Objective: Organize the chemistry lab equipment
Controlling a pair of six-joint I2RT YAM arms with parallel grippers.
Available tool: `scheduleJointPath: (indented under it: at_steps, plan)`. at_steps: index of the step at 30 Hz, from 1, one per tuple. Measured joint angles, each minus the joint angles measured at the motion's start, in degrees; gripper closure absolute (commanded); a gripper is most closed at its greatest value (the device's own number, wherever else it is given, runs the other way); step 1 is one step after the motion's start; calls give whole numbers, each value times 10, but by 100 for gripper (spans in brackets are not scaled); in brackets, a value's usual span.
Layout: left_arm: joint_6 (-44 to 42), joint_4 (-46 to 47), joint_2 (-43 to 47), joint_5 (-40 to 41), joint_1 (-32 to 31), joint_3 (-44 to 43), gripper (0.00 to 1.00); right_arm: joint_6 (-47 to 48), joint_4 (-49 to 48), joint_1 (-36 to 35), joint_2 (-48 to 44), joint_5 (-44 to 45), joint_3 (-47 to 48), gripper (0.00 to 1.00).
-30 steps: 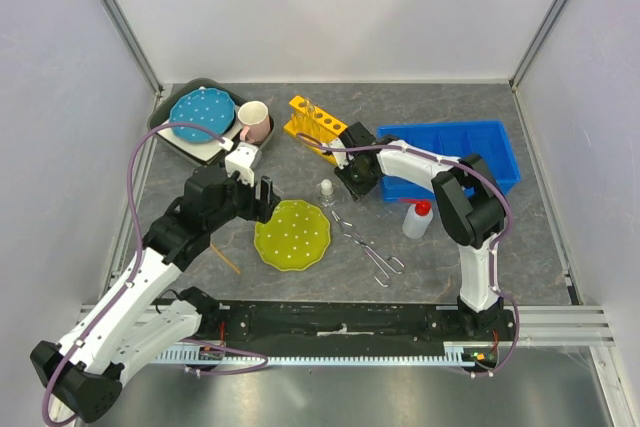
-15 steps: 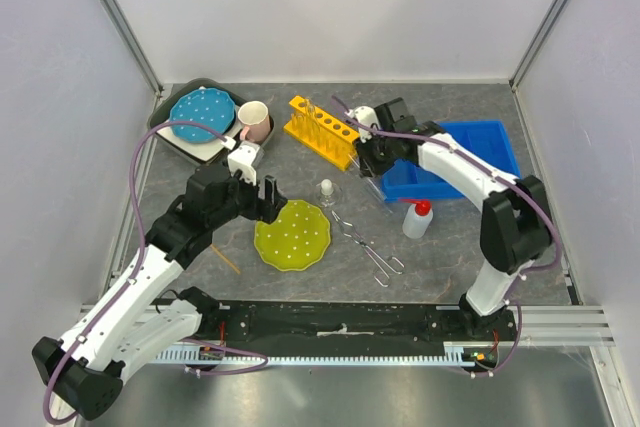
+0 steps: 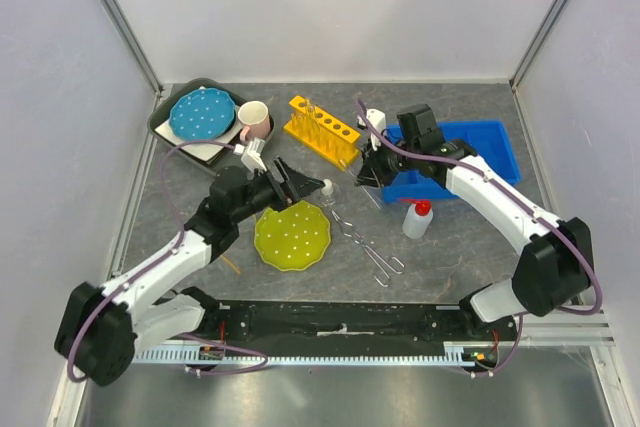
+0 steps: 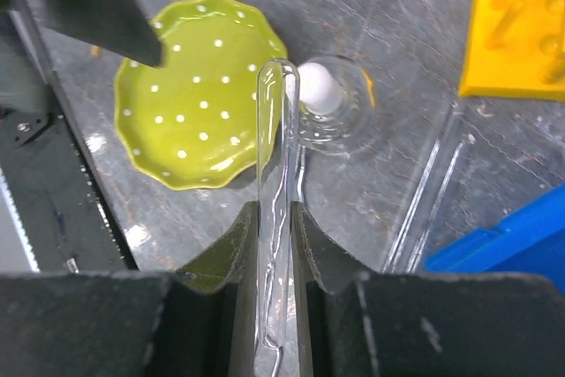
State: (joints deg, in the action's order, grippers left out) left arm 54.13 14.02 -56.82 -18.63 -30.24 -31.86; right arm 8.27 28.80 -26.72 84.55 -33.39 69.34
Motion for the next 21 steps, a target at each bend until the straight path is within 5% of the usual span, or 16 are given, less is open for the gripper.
scheduleJointPath:
  at_steps: [13,21]
  plan:
    - [121,163,-126,-31,-9,-23,20,-15,-27,0,-32,-120,-19,76]
    - [125,180,-153,-37,-33,-31,42,-27,-37,0,-33,-163,-27,76]
